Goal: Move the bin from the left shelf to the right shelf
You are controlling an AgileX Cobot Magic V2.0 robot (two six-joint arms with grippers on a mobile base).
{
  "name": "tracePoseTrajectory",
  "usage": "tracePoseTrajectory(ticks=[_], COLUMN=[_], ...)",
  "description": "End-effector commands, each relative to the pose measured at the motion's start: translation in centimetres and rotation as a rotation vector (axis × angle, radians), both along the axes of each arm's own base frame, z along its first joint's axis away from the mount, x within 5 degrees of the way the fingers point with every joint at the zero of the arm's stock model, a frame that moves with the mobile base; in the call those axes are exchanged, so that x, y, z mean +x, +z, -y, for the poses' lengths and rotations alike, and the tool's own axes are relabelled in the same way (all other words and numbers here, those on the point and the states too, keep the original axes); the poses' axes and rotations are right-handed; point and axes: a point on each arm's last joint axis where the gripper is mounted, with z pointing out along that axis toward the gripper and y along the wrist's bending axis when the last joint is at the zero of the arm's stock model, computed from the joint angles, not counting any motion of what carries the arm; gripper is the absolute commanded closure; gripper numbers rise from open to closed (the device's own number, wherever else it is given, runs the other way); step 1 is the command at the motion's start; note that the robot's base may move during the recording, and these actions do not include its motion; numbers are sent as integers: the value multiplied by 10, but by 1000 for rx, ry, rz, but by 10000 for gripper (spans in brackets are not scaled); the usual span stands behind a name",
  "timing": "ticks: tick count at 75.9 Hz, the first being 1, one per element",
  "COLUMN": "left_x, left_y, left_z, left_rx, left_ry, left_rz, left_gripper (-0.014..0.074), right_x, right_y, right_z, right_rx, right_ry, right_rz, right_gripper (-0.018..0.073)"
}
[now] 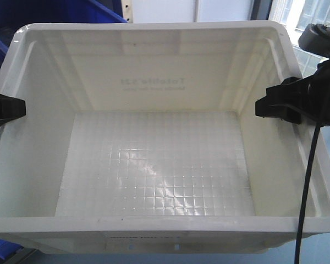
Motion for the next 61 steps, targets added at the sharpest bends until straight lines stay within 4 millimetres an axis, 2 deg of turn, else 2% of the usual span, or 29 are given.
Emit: tracePoseTrajectory(ticks=[1,61], left_x=[-3,-3], left_y=[30,30], left_z=[3,3], left_rx=[-109,-109], left_ry=[9,9], left_rz=[179,179], left_gripper=[602,602], right_x=[-4,-4], right_y=[29,29], right_z=[-5,-5], right_rx=[119,119], right_ry=[-9,-9], right_rz=[135,135], right_gripper=[565,565])
